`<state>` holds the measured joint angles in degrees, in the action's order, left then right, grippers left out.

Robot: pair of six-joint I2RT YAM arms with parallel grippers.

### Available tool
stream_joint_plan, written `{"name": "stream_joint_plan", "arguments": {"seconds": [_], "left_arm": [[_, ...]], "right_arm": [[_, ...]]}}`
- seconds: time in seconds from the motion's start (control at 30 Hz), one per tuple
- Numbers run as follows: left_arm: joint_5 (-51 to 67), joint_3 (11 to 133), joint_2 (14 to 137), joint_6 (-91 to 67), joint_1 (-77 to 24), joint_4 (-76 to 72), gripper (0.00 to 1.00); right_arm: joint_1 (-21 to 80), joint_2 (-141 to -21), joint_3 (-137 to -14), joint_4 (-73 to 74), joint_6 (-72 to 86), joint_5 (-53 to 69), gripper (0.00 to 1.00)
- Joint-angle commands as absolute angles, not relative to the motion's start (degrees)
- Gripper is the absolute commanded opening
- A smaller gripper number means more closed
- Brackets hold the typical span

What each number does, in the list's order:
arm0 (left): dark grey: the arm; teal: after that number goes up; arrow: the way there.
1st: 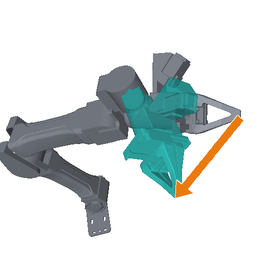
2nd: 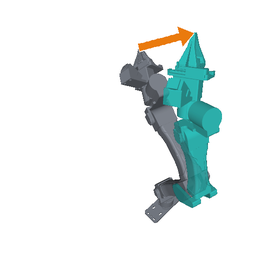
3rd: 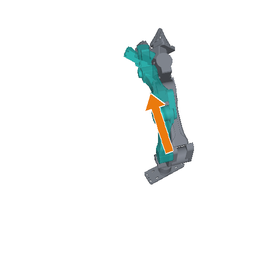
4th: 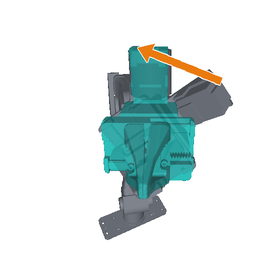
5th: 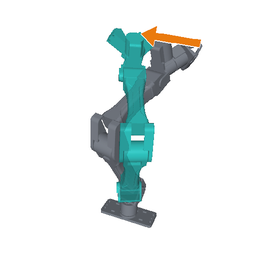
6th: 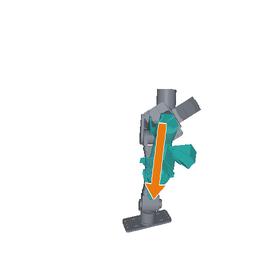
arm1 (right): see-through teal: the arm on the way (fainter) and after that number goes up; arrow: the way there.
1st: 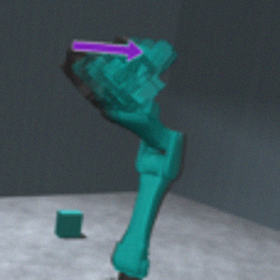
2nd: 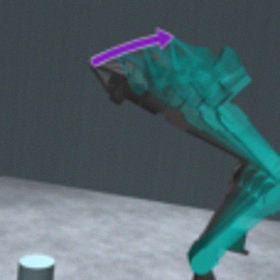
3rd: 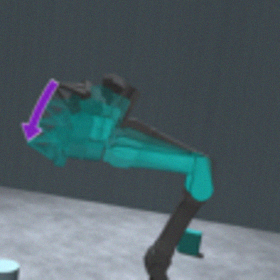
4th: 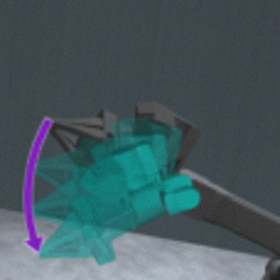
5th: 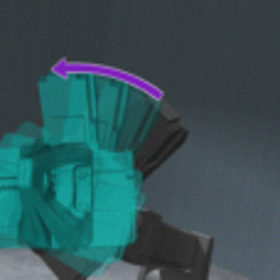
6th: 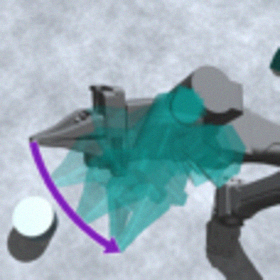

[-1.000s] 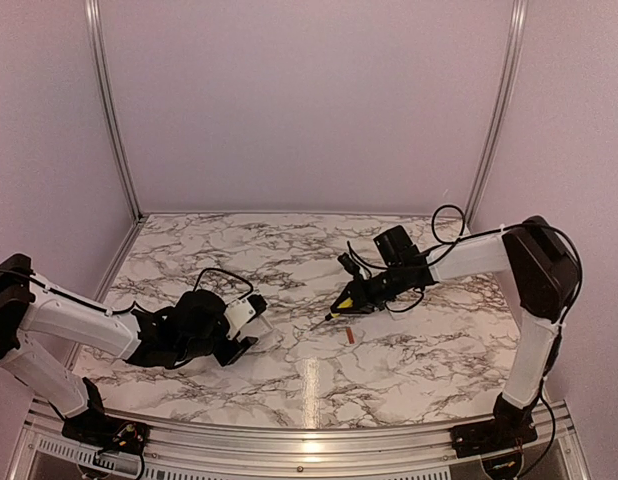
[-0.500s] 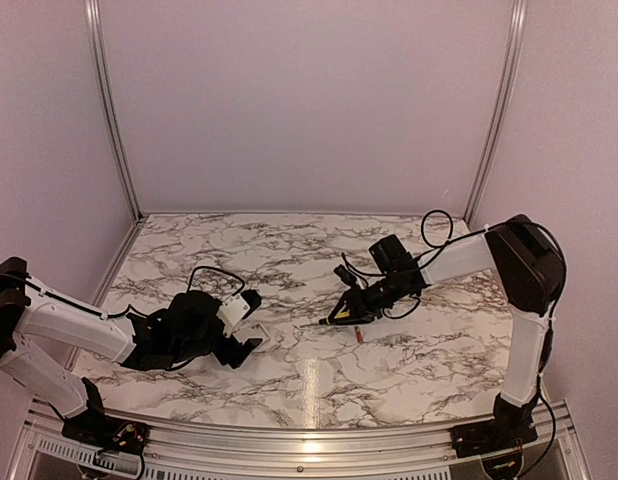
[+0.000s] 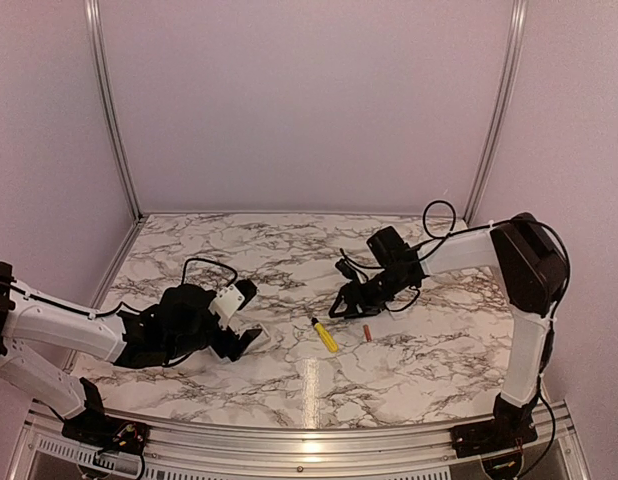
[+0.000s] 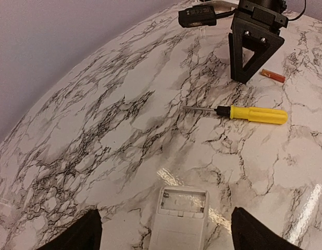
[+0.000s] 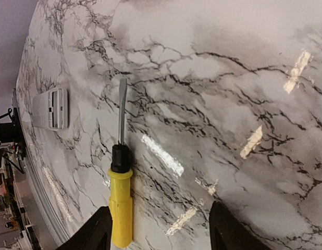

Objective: Unload the batteries from the remote control

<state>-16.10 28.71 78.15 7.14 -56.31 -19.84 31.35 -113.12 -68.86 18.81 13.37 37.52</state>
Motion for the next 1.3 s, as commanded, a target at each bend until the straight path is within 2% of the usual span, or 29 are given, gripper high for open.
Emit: {"name": "stream_joint_plan", "arguments": {"seconds": [0.0,0.13,0.17,0.4,0.67,0.8,1.03,1.17,1.27], "left_arm": [[-18.5,30.9,75.4,8.5,-56.1,-18.5,0.89],[-19.4,33.8,73.2,11.2,-56.1,-14.9,0.89],[-19.7,34.7,72.5,12.2,-56.1,-13.8,0.89],[-23.4,41.1,67.6,18.7,-54.7,-5.8,0.89],[-24.1,38.5,55.9,20.1,-47.3,-8.6,0.9],[-26.5,36.1,52.0,18.2,-42.5,-11.8,0.93],[-29.0,32.9,52.6,16.8,-33.2,-15.0,0.96],[-23.5,28.6,53.1,13.4,-26.1,-22.4,0.99],[-22.3,23.7,55.0,10.2,-21.5,-30.4,0.99]], "right_arm": [[31.6,-109.1,-73.3,25.1,11.0,32.6,0.72],[31.6,-105.9,-78.3,28.9,9.9,29.1,0.84],[31.7,-104.9,-79.9,29.8,9.7,27.9,0.97],[31.7,-98.3,-89.2,32.1,7.2,20.7,0.99],[31.7,-89.6,-85.9,26.2,3.8,9.5,0.99],[31.6,-84.2,-79.6,20.7,0.4,4.8,0.99],[31.6,-69.9,-56.5,-5.9,-5.2,-10.5,0.99],[31.6,-63.6,-44.2,-18.2,-17.0,-15.3,0.99],[31.1,-62.1,-37.3,-22.1,-16.9,-21.0,0.99]]}}
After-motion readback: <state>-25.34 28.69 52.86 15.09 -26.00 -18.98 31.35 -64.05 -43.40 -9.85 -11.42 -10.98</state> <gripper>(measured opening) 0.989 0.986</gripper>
